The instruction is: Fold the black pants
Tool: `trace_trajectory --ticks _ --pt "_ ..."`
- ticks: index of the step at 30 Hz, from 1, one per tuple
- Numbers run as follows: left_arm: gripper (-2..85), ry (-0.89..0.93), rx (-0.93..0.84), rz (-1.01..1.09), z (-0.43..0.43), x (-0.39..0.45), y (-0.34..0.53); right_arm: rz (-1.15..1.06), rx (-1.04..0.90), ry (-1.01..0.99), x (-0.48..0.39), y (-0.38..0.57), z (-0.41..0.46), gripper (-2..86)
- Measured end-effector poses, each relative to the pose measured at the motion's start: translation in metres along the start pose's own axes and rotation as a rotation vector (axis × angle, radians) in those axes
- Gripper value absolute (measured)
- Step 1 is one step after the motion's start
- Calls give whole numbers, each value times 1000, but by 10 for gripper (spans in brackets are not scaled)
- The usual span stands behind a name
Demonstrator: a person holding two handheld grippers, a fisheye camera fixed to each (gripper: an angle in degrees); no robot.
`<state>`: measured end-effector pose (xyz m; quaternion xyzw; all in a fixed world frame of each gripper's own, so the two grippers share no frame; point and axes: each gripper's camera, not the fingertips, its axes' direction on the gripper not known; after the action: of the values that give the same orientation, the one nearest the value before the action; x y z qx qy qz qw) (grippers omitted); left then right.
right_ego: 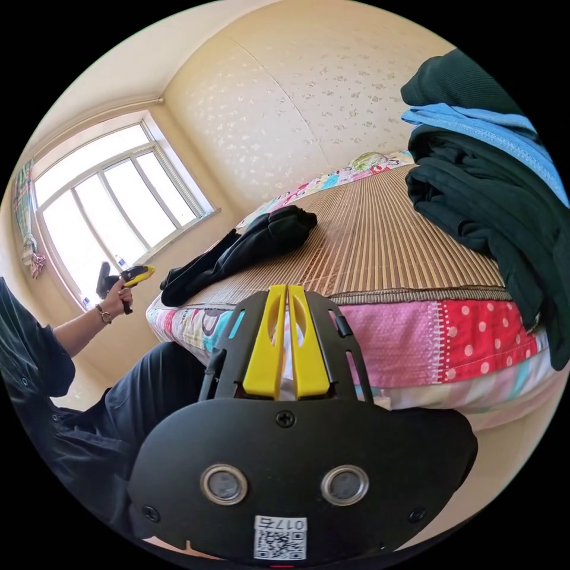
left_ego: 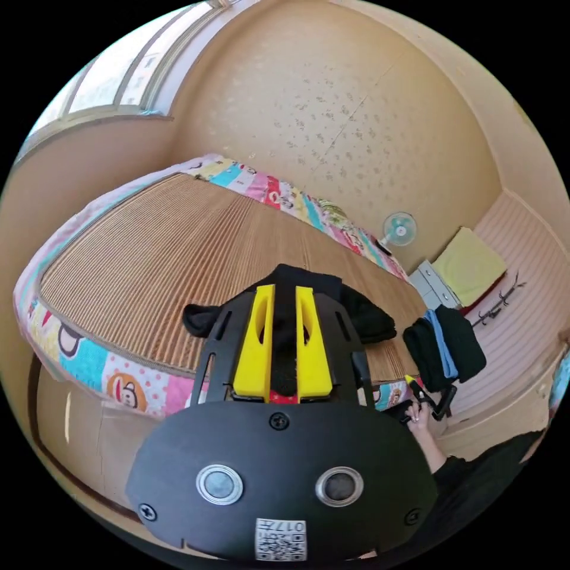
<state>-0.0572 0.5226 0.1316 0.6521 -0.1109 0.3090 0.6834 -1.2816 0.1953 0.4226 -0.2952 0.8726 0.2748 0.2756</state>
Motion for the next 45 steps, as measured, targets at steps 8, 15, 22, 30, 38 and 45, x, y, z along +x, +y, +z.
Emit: trace_trajectory --ticks 8,15,22,30,38,45 --pt "147 191 -450 669 217 260 31 16 -8 -26 6 -8 14 3" --pt "129 -145 -515 861 354 310 110 25 -13 -39 4 -13 27 5" --pt "53 70 -458 572 296 281 67 31 -7 -93 8 -20 38 7" --pt "47 577 -205 486 124 243 48 5 85 -248 -17 -22 28 58" --pt "49 896 -136 485 74 244 54 -289 382 -599 -131 -83 -30 178" --pt "96 733 -187 257 102 220 36 -220 348 -611 -229 -174 10 42"
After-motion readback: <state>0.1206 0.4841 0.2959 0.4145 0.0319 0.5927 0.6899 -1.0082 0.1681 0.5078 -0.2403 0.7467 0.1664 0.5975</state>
